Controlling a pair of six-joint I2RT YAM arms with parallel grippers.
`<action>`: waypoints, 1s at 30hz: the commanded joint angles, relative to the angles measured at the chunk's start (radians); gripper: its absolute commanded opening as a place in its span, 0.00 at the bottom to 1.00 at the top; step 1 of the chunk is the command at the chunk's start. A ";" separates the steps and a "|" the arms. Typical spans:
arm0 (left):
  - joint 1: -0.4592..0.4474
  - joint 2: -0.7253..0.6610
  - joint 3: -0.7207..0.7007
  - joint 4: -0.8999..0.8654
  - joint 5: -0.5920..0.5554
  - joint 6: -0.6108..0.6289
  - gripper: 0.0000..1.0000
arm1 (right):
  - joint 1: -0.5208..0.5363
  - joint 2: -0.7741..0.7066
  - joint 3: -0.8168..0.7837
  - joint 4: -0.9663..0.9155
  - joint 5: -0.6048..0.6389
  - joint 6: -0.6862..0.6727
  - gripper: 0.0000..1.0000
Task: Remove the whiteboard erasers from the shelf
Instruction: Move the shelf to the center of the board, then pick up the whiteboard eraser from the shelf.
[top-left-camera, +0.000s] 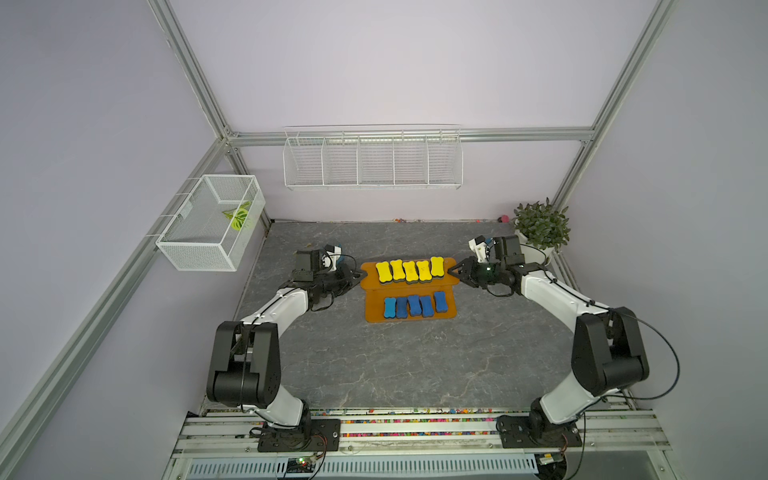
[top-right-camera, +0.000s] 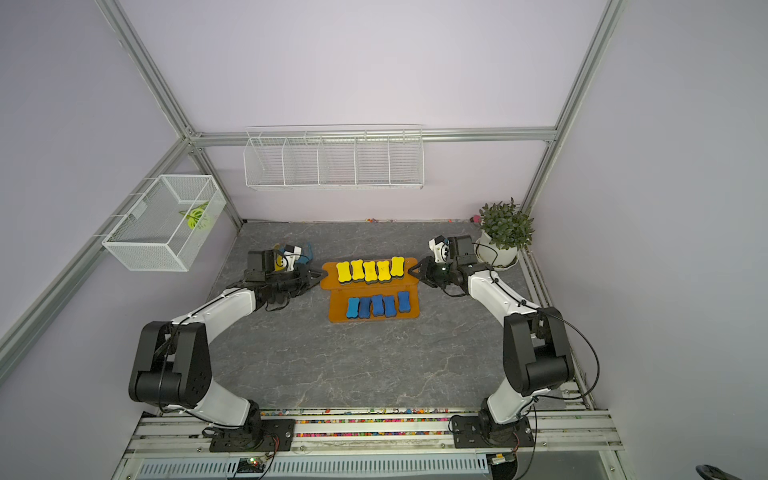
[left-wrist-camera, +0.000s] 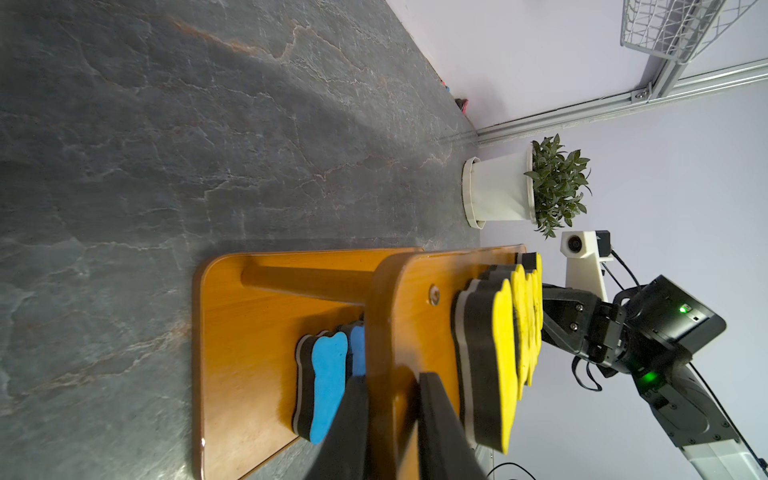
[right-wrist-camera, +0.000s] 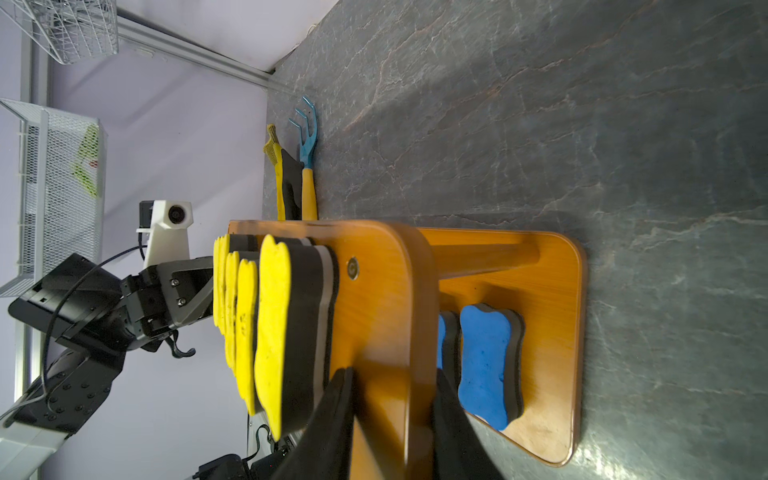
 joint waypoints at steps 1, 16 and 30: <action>-0.048 -0.053 0.006 -0.048 -0.065 0.074 0.19 | 0.022 -0.033 0.029 -0.121 0.161 -0.126 0.31; -0.053 -0.167 0.120 -0.328 -0.335 0.180 0.47 | 0.197 -0.072 0.321 -0.507 0.638 -0.270 0.55; -0.055 -0.164 0.182 -0.441 -0.341 0.221 0.58 | 0.345 0.089 0.515 -0.637 0.776 -0.271 0.60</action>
